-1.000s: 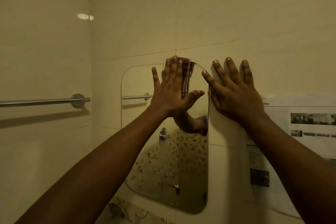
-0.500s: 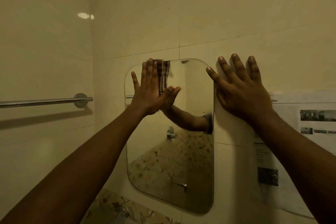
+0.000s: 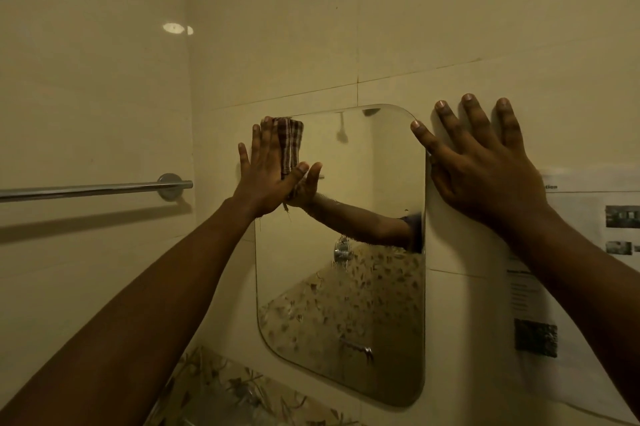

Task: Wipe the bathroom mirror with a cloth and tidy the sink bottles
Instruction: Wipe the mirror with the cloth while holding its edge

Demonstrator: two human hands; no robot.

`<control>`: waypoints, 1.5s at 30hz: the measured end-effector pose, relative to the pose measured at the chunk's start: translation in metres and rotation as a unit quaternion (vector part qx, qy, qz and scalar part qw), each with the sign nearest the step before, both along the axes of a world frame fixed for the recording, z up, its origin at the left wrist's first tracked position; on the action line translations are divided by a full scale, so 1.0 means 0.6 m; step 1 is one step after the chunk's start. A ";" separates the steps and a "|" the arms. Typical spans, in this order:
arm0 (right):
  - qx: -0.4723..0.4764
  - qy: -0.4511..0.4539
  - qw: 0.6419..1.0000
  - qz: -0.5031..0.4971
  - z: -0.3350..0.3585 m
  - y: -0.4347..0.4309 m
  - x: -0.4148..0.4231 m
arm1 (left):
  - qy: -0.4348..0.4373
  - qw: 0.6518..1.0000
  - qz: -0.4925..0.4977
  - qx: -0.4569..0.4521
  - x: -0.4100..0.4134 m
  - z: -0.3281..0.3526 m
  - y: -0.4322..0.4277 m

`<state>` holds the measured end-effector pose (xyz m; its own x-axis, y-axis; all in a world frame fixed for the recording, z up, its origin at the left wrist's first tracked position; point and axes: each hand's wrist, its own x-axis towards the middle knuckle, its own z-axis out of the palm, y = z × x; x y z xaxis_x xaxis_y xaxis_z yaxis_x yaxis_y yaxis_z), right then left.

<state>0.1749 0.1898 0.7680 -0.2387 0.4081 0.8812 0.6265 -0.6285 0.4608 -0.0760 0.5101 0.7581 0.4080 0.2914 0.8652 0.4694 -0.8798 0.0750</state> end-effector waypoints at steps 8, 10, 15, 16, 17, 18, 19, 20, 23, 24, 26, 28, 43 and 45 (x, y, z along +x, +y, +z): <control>0.000 0.001 1.000 -0.001 -0.001 0.001 0.001 | -0.048 0.995 -0.011 -0.089 -0.004 -0.002 0.015; 0.000 0.001 1.000 -0.003 -0.001 0.000 -0.001 | -0.077 0.988 -0.010 -0.133 0.006 -0.001 0.006; 0.003 0.001 1.000 0.000 -0.001 -0.001 -0.005 | -0.155 0.956 0.005 -0.250 0.036 0.013 -0.038; 0.003 0.002 1.000 0.002 -0.001 -0.001 -0.006 | -0.159 0.950 0.003 -0.267 0.039 0.018 -0.046; 0.002 0.003 1.000 0.003 -0.001 -0.001 -0.007 | -0.163 0.946 0.001 -0.280 0.040 0.021 -0.054; 0.001 0.004 1.000 0.001 -0.001 -0.002 -0.007 | -0.168 0.942 -0.003 -0.290 0.042 0.024 -0.062; 0.001 0.004 1.000 -0.002 -0.002 -0.002 -0.007 | -0.173 0.940 -0.007 -0.295 0.044 0.027 -0.070; 0.001 0.005 1.000 -0.003 -0.001 -0.002 -0.007 | -0.177 0.938 -0.010 -0.297 0.046 0.028 -0.078; 0.000 0.007 1.000 -0.002 -0.001 -0.002 -0.008 | -0.176 0.941 -0.011 -0.288 0.053 0.031 -0.096; 0.001 0.007 1.000 -0.001 -0.001 -0.002 -0.007 | -0.172 0.943 -0.012 -0.284 0.056 0.032 -0.100; 0.000 0.006 1.000 -0.003 -0.001 -0.001 -0.008 | -0.163 0.947 -0.017 -0.275 0.062 0.034 -0.110; -0.001 0.008 1.000 0.000 -0.001 -0.001 -0.009 | -0.150 0.955 -0.016 -0.255 0.067 0.034 -0.123; 0.005 0.002 1.000 -0.001 -0.003 -0.005 -0.011 | -0.042 0.996 -0.036 -0.063 0.155 0.042 -0.271; -0.001 0.005 1.000 0.001 -0.003 -0.004 -0.012 | -0.033 0.998 -0.044 -0.043 0.169 0.036 -0.292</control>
